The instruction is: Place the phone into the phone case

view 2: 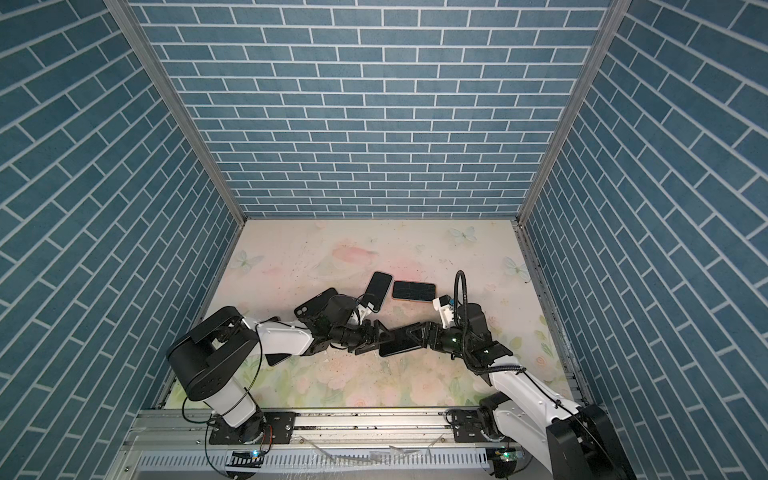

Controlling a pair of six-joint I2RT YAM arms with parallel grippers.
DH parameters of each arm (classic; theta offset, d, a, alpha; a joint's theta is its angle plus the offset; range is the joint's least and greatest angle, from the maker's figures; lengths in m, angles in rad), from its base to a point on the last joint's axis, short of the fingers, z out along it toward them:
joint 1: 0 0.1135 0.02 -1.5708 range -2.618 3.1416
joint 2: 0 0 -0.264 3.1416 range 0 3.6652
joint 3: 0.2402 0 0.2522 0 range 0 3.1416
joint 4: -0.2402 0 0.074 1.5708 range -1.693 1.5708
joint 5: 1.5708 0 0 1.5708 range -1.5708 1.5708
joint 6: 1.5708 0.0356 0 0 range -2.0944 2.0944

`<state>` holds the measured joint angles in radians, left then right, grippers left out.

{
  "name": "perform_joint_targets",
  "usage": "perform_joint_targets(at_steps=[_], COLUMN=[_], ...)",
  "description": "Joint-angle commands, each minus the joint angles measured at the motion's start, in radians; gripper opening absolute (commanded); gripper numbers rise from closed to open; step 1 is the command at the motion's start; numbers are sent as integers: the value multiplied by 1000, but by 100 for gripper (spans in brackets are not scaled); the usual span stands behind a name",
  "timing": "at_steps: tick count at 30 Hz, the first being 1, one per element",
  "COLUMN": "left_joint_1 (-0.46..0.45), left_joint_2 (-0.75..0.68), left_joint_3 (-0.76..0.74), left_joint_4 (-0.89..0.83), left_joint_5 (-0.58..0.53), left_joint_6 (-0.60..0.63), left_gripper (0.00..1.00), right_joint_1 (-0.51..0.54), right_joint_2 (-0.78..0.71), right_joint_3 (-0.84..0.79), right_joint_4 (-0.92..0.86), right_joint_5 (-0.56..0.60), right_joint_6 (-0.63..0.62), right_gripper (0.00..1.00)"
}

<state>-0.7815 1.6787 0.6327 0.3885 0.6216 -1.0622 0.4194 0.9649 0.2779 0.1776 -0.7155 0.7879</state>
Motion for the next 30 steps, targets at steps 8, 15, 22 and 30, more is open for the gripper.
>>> perform_joint_targets(at_steps=[8, 15, 22, 30], left_joint_1=[-10, -10, -9, -5], left_joint_2=[13, 10, 20, 11], left_joint_3=[-25, -28, -13, -2], left_joint_4=[-75, -82, -84, -89], left_joint_5=[-19, -31, -29, -42], left_joint_6=[16, 14, 15, 22], left_gripper=[78, 78, 78, 77], right_joint_1=[-39, -42, -41, -41], right_joint_2=[53, 118, 131, 100], right_joint_3=[-16, -29, -19, 34], right_joint_4=[119, 177, 81, -21], right_joint_5=[-46, -76, -43, -6], right_joint_6=[28, 36, -15, -71], right_gripper=[54, 24, 0, 40])
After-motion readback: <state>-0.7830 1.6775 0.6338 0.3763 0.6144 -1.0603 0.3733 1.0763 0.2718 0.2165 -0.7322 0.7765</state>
